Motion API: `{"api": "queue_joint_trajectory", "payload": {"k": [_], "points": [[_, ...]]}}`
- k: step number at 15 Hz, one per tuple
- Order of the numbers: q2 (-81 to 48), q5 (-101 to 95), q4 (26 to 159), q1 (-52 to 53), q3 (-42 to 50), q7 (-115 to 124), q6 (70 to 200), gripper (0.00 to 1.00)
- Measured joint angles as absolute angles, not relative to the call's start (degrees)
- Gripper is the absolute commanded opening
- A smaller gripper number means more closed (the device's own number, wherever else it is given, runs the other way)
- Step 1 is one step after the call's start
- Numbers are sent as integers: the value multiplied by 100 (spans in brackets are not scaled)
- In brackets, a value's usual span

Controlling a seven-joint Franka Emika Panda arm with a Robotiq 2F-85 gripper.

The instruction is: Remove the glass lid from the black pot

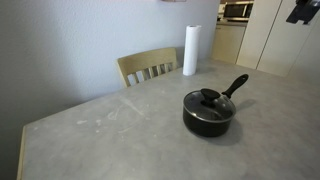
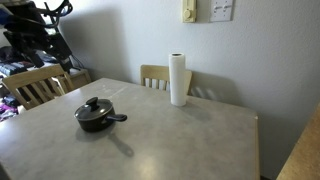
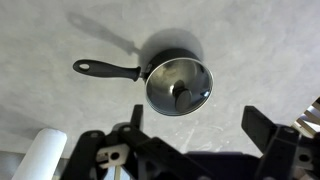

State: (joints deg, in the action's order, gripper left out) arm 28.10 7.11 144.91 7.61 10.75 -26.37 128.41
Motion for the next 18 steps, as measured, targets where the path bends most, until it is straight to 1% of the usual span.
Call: {"api": "queue_joint_trajectory", "payload": {"k": [5,8,11,16,18], "points": [[2693,545,14373,758,1041,-2644,12836,100],[2269,450,14122,759,910,-2620,12850,100],[1531,455,13755,767,640,-2387,12971,100],[-173,592,12926,766,125,-1351,13485,100],[-527,604,12698,766,77,-1248,13518,100]]}}
